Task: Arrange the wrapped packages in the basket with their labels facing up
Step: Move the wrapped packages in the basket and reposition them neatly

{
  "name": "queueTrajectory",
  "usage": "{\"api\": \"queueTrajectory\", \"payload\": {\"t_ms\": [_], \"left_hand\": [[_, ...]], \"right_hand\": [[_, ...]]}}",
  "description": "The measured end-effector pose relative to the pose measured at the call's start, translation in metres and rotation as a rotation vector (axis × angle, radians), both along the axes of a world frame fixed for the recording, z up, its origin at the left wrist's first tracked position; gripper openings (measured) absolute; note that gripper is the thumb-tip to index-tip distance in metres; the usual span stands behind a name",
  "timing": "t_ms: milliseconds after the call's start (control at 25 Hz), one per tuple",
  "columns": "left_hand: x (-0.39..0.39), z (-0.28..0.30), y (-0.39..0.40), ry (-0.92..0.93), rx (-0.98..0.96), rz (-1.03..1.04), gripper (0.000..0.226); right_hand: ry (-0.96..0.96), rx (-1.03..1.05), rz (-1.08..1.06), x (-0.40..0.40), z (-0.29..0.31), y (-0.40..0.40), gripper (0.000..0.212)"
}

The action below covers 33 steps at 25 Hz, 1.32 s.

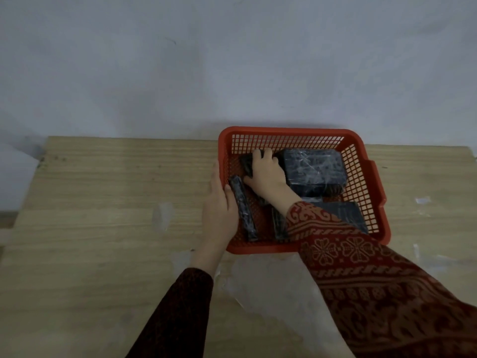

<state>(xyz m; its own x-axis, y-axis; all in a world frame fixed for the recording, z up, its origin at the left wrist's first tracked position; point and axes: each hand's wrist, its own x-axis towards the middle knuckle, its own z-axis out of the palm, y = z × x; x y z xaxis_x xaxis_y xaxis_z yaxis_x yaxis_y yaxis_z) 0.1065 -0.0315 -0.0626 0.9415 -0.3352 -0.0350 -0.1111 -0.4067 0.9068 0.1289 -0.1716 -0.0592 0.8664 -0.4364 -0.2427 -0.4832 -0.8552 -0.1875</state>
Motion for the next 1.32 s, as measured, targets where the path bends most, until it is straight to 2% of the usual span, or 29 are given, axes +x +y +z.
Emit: {"api": "queueTrajectory", "payload": {"t_ms": [160,320,400,560,680,800,960,1160,1240,1320], "left_hand": [[0.001,0.004,0.002,-0.01,0.002,-0.002,0.055],[-0.004,0.002,0.004,0.008,0.02,-0.006,0.055],[-0.003,0.003,0.003,0.001,0.017,0.003,0.055],[-0.003,0.002,0.004,-0.005,0.02,0.008,0.056],[-0.001,0.002,0.003,0.0,0.021,0.014,0.057],[-0.002,0.002,0.002,-0.016,0.015,0.021,0.06],[-0.001,0.002,0.002,-0.027,0.008,0.007,0.062],[-0.004,0.004,0.003,-0.049,-0.021,-0.016,0.06],[-0.004,0.006,0.003,-0.082,-0.01,0.012,0.057],[-0.006,0.01,0.003,-0.232,0.053,0.086,0.049]], "right_hand": [[-0.171,0.283,-0.022,-0.002,0.02,-0.025,0.029],[-0.044,0.433,0.086,-0.001,0.03,-0.047,0.005],[0.043,0.47,0.138,0.008,0.035,-0.054,0.013],[0.1,0.396,0.197,0.02,0.027,-0.056,0.029],[-0.059,0.339,0.109,0.021,0.016,-0.047,0.034],[-0.245,0.148,0.107,0.011,0.004,-0.031,0.024],[-0.19,0.009,0.172,-0.007,-0.008,-0.007,0.027],[0.007,0.228,0.283,-0.016,0.011,-0.011,0.049],[-0.045,0.276,0.314,-0.04,0.021,-0.015,0.054],[-0.167,0.299,0.321,-0.079,0.027,-0.021,0.05]]}}
